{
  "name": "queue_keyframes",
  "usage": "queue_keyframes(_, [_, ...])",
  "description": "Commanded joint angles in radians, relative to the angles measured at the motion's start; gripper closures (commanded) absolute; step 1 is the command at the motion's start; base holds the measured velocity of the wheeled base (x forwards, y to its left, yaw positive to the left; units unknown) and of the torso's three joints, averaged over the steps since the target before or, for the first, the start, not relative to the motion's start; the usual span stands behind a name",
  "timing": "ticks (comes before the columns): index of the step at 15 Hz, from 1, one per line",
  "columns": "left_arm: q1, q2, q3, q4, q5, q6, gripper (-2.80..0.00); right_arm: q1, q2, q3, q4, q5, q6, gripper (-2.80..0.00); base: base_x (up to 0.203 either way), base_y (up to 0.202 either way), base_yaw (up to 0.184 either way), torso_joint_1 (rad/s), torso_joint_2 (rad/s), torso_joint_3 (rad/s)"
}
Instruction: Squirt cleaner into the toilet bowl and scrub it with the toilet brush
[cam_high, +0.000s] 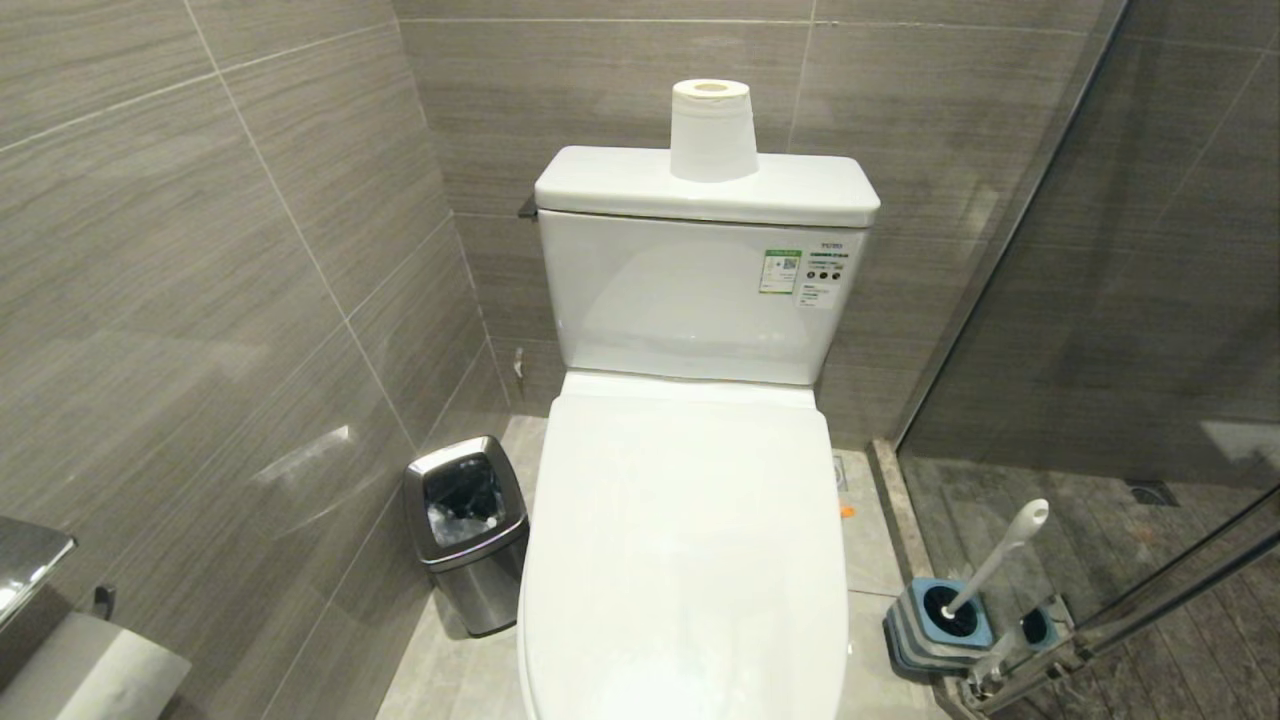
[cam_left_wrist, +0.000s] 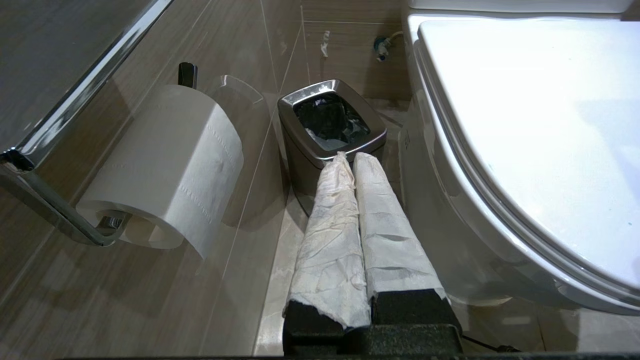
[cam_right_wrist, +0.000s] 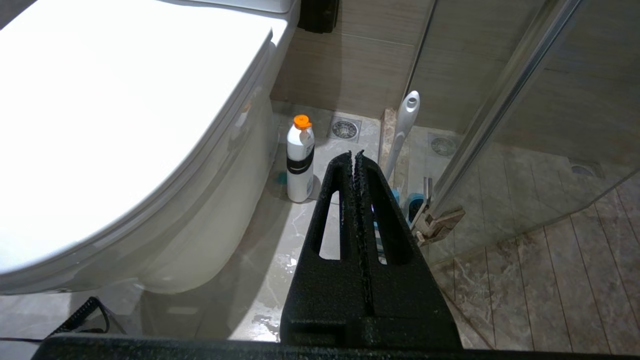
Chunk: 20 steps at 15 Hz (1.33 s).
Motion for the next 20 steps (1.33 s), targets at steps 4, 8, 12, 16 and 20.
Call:
queue_keyframes(4, [0.000, 0.001, 0.002, 0.001, 0.001, -0.003, 0.00, 0.000, 0.000, 0.000, 0.000, 0.000, -0.001, 0.00, 0.000, 0.000, 0.000, 0.000, 0.00, 0.000])
queue_keyframes(8, [0.000, 0.001, 0.002, 0.001, 0.001, -0.003, 0.00, 0.000, 0.000, 0.000, 0.000, 0.000, -0.001, 0.00, 0.000, 0.000, 0.000, 0.000, 0.00, 0.000])
queue_keyframes(12, [0.000, 0.001, 0.002, -0.001, 0.001, -0.003, 0.00, 0.000, -0.001, 0.000, 0.000, 0.000, -0.001, 0.00, 0.000, 0.000, 0.000, 0.000, 0.00, 0.000])
queue_keyframes(16, [0.000, 0.001, 0.002, -0.001, 0.001, -0.003, 0.00, 0.000, 0.000, 0.000, 0.000, 0.000, -0.001, 0.00, 0.000, 0.000, 0.000, 0.000, 0.00, 0.000])
queue_keyframes(20, [0.000, 0.001, 0.002, 0.001, 0.001, -0.003, 0.00, 0.000, 0.000, 0.000, 0.000, 0.000, -0.001, 0.00, 0.000, 0.000, 0.000, 0.000, 0.00, 0.000])
